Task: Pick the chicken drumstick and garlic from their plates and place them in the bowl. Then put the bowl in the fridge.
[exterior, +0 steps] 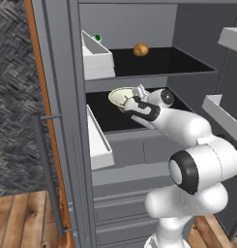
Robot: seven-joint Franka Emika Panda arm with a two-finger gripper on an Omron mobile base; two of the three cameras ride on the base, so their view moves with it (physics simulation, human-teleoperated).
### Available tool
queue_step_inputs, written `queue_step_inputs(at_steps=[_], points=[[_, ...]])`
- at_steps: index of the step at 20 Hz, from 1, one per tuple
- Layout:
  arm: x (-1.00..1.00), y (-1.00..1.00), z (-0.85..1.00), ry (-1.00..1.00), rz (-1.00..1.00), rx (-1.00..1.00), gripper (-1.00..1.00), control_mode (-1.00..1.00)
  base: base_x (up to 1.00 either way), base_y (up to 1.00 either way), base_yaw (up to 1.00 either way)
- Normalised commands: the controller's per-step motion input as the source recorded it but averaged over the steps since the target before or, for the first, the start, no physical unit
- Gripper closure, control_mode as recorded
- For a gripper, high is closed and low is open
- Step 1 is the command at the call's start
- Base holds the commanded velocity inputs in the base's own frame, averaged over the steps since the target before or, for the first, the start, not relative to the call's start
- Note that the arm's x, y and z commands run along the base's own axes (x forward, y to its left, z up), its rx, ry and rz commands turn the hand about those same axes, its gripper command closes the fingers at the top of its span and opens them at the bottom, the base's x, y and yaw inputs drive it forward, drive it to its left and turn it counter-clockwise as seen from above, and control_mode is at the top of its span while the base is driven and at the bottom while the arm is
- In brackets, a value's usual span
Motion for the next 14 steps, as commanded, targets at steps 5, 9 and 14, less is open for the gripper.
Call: queue_step_inputs(at_steps=[5,9,14], points=[[-0.3,0.0,0.25,-0.1,0.01,0.0,-1.0,-1.0,0.0,0.0,0.0],[-0.55,-0.02,0.28,-0.11,0.03,-0.01,-1.0,-1.0,0.0,0.0,0.0],[-0.55,-0.02,0.37,0.06,0.03,-0.04,-1.0,-1.0,0.0,0.0,0.0]])
